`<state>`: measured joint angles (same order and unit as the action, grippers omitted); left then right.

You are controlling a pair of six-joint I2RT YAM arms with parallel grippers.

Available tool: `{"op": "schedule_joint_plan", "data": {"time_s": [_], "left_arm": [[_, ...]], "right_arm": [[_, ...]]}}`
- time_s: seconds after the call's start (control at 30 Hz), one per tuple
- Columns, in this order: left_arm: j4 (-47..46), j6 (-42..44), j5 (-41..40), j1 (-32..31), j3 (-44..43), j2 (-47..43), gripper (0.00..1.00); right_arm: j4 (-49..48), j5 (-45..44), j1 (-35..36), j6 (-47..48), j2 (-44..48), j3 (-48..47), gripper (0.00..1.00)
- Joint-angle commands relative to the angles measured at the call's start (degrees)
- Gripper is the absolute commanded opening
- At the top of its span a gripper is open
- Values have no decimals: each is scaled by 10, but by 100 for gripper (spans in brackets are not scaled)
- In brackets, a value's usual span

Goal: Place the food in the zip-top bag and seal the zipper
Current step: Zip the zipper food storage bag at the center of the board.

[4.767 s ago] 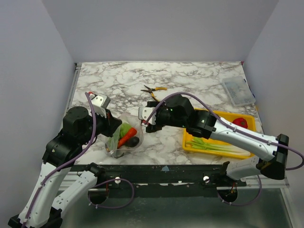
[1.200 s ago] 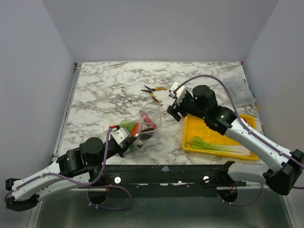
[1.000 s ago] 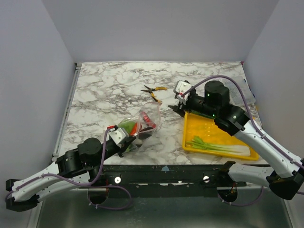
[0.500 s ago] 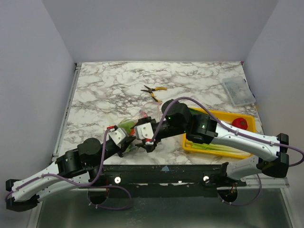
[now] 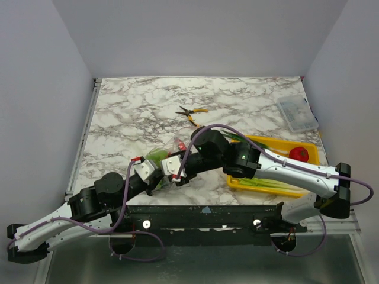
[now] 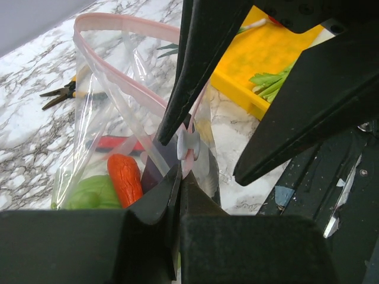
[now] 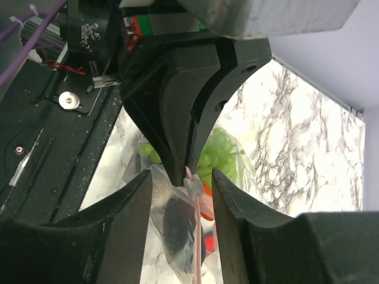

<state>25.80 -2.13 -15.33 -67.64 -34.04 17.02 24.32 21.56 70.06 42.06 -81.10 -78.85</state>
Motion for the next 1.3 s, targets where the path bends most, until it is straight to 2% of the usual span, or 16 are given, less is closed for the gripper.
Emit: {"op": "schedule_joint_plan", "data": {"time_s": [0.0,0.2,0.4,0.53,0.67,0.77,0.83,0.87,1.0,1.1,1.2,1.27], "left_arm": [[-18,-2,14,-2,1,-9,0],[-17,-2,14,-2,0,-10,0],[-17,-2,23,-1,1,-10,0],[-18,-2,25,-2,2,-10,0],[-19,-2,27,-1,3,-13,0],[-19,-2,26,-1,0,-9,0],[-14,-6,10,-1,-6,2,0],[-10,-8,3,-1,-12,8,1],[-3,-7,4,-2,-23,40,25],[-3,-5,11,-1,-25,44,31],[-11,1,14,-2,-20,29,26],[-13,4,8,-1,-18,20,15]], "right_arm": [[45,-38,2,12,-21,-39,44],[45,-40,2,7,-22,-43,34],[56,-51,2,14,-26,-46,30],[51,-46,2,17,-26,-42,20],[47,-57,2,20,-24,-35,18],[43,-49,2,18,-25,-36,1],[42,-43,2,15,-26,-39,0],[41,-40,2,12,-27,-42,0],[35,-23,2,2,-30,-55,0],[34,-18,2,3,-29,-59,0],[36,-20,2,1,-33,-60,0],[33,-20,2,-1,-33,-57,0]]}}
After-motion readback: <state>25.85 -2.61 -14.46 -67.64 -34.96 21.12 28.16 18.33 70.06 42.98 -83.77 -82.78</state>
